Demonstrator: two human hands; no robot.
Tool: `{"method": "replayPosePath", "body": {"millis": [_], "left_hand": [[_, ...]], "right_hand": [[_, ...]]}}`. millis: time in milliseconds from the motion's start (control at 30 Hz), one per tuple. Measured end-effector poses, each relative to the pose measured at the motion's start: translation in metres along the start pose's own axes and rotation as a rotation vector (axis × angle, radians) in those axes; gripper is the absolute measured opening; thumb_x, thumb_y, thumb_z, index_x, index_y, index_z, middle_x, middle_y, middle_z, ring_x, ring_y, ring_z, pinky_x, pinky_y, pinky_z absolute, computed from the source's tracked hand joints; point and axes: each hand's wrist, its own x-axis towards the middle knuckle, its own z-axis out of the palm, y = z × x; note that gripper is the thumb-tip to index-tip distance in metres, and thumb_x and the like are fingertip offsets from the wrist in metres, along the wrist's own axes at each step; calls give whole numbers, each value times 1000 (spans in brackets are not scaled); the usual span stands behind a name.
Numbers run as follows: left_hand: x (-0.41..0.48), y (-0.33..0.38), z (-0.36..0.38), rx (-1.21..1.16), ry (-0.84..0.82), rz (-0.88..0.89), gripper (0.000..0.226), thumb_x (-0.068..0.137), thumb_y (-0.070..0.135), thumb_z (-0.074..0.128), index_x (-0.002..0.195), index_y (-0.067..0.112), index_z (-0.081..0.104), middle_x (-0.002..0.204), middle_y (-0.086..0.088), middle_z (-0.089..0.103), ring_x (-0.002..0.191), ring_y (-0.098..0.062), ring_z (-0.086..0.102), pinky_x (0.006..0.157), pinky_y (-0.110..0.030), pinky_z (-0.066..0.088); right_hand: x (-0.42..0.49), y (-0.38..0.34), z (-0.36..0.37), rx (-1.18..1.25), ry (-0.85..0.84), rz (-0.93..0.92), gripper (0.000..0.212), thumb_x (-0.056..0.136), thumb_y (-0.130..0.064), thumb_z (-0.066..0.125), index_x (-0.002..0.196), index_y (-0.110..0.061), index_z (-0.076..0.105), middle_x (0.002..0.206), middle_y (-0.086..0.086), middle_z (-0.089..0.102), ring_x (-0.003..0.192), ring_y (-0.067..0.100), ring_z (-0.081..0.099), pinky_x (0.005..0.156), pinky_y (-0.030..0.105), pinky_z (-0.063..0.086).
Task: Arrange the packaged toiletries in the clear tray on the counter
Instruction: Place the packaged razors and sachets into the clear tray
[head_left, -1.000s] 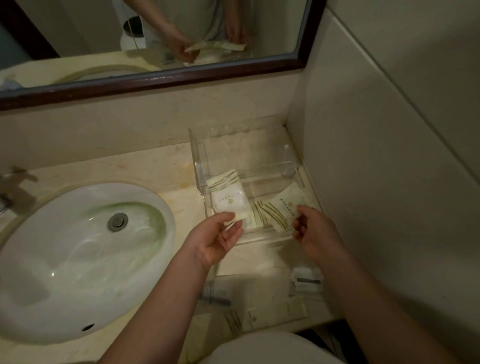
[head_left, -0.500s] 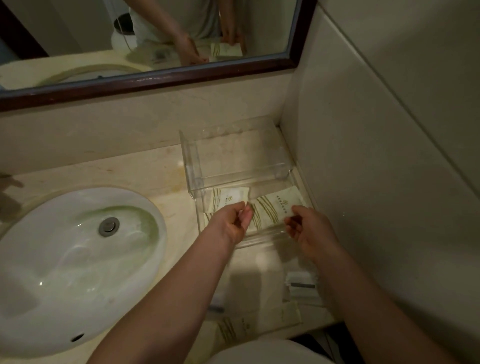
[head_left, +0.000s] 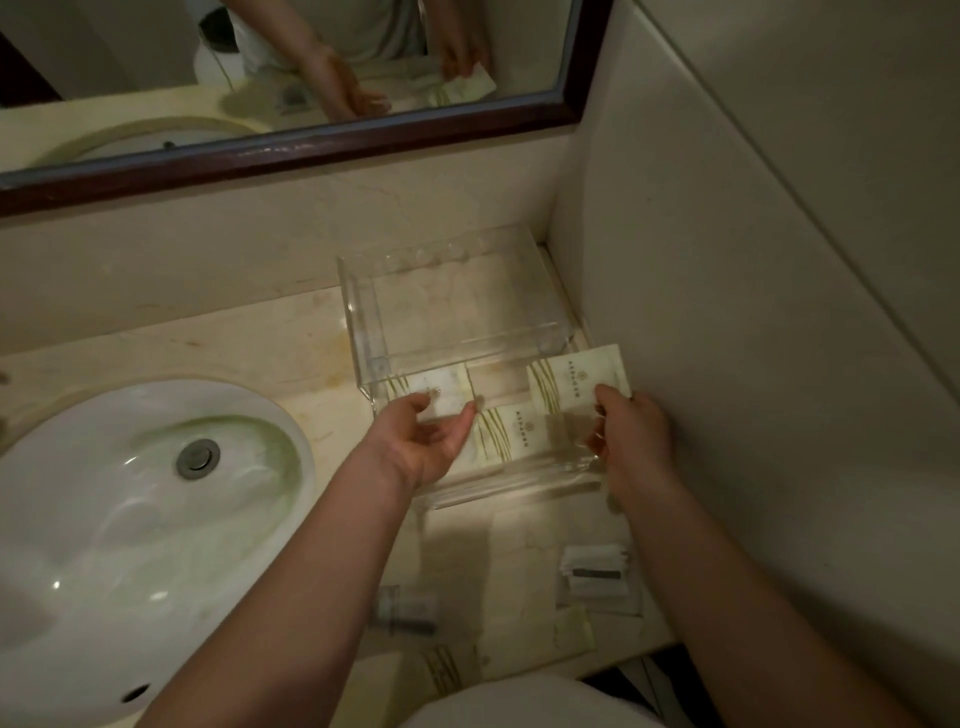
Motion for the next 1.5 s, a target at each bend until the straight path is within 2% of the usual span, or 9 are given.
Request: {"method": "replayPosePath", "body": {"millis": [100, 233, 400, 567, 767, 867, 1033, 1367, 1500], "left_hand": [[-12, -6, -7, 53, -15, 120, 21, 97, 11, 44, 102, -8, 52, 91, -19, 59, 81, -26, 63, 57, -35, 61], [-12, -25, -9, 707, 26, 572, 20, 92, 2, 45, 93, 4, 65, 76, -6, 61, 68, -16, 58, 66, -27, 52], [2, -30, -30, 1744, 86, 1260, 32, 88, 7, 48, 113, 10, 69, 115, -3, 64, 108, -18, 58, 91, -20, 39], [15, -32, -39, 2120, 22, 1348, 47, 90, 21, 50, 137, 15, 51, 148, -6, 44, 140, -29, 33, 113, -42, 31], [22, -31, -42, 2267, 123, 1152, 63, 99, 45, 35, 152, 16, 17, 162, -5, 11, 149, -30, 1, 120, -47, 13], [24, -31, -43, 2307, 151, 1120, 65, 99, 48, 31, 153, 16, 15, 163, -6, 8, 149, -31, -2, 120, -48, 11], [25, -32, -41, 2274, 251, 1120, 64, 99, 49, 29, 152, 15, 18, 163, -8, 4, 148, -35, -4, 119, -50, 11], [21, -15, -36, 2340, 178, 1065, 64, 99, 49, 30, 152, 14, 21, 162, -6, 11, 148, -34, 3, 118, -49, 16], [13, -18, -42, 2172, 64, 1251, 57, 97, 36, 45, 146, 8, 34, 155, -14, 30, 145, -37, 17, 120, -44, 16]], "right_hand": [[-1, 1, 7, -88, -48, -3, 10, 88, -19, 62, 79, -14, 62, 67, -1, 56, 55, 12, 49, 45, 24, 42], [0, 0, 21, -238, -158, -1, 12, 87, -16, 61, 83, -8, 68, 68, 4, 62, 53, 13, 53, 46, 25, 45], [6, 1, 36, -342, -132, -48, 12, 88, -10, 61, 86, -2, 70, 71, 10, 69, 51, 15, 61, 45, 24, 49], [10, 3, 46, -403, -151, -55, 13, 87, -7, 59, 85, -3, 71, 75, 12, 73, 53, 16, 65, 47, 23, 51], [5, 3, 49, -554, -192, -117, 27, 86, -17, 62, 109, -3, 64, 86, 13, 72, 59, 20, 66, 54, 29, 53], [-2, 6, 39, -975, -68, -403, 52, 86, -31, 61, 135, -19, 46, 113, 9, 67, 98, 29, 66, 78, 33, 50], [9, 23, 48, -1265, -182, -901, 48, 90, -20, 53, 137, -24, 50, 139, 10, 49, 126, 30, 43, 99, 44, 44], [25, 33, 55, -1495, -377, -914, 55, 90, -20, 50, 144, -29, 40, 155, 12, 31, 139, 33, 27, 105, 48, 39], [16, 28, 53, -1418, -406, -883, 48, 95, -22, 44, 142, -24, 45, 154, 17, 32, 139, 37, 28, 109, 48, 35]]}}
